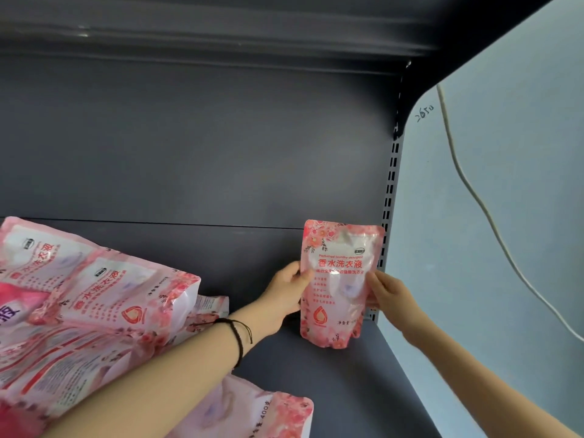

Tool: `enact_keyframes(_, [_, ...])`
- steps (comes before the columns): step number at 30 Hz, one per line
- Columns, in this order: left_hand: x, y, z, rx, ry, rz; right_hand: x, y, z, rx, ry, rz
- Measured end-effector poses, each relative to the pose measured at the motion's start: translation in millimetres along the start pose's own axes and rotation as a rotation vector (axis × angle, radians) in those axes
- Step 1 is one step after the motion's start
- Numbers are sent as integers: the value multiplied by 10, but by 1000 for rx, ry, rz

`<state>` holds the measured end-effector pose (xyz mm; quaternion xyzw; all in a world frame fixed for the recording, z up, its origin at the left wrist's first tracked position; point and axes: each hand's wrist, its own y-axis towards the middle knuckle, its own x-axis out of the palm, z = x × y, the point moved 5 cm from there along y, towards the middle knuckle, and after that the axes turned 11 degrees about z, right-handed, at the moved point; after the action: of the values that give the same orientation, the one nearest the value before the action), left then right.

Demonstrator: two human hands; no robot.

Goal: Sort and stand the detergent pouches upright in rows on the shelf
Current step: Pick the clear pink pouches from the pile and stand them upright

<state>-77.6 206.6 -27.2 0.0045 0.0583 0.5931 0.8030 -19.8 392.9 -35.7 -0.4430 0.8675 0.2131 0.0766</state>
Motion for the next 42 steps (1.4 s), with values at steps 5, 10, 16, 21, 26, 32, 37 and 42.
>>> enact_keyframes(5, [-343,-102,196,241,727,7,-219,-43,-175,-183,-934,-296])
enact_keyframes(10, [-647,-527,376,402,1286,-134,-121,-441,-630,-381,-1132,-406])
enact_keyframes(16, [-955,-1016,421,586,1596,-248,277,-973,-1031,-619,-1128,-570])
enact_keyframes(21, [-1457,-1357,420,770,1758,-242,660,-1267,-1295,-875,-1146,-602])
enact_keyframes(26, [-1911,-1570,267,958,1689,-139,1090,-1427,-1391,-883,-1181,-597])
enact_keyframes(32, [-2047,-1613,165,919,1377,-5,1674,-1482,-1125,-365,-948,-703])
enact_keyframes(37, [-2129,-1571,165,734,1148,134,1616,-1499,-1084,-203,-582,-522])
enact_keyframes(42, [-2070,-1616,187,632,419,423,1142,-1536,-1344,-348,-230,-243])
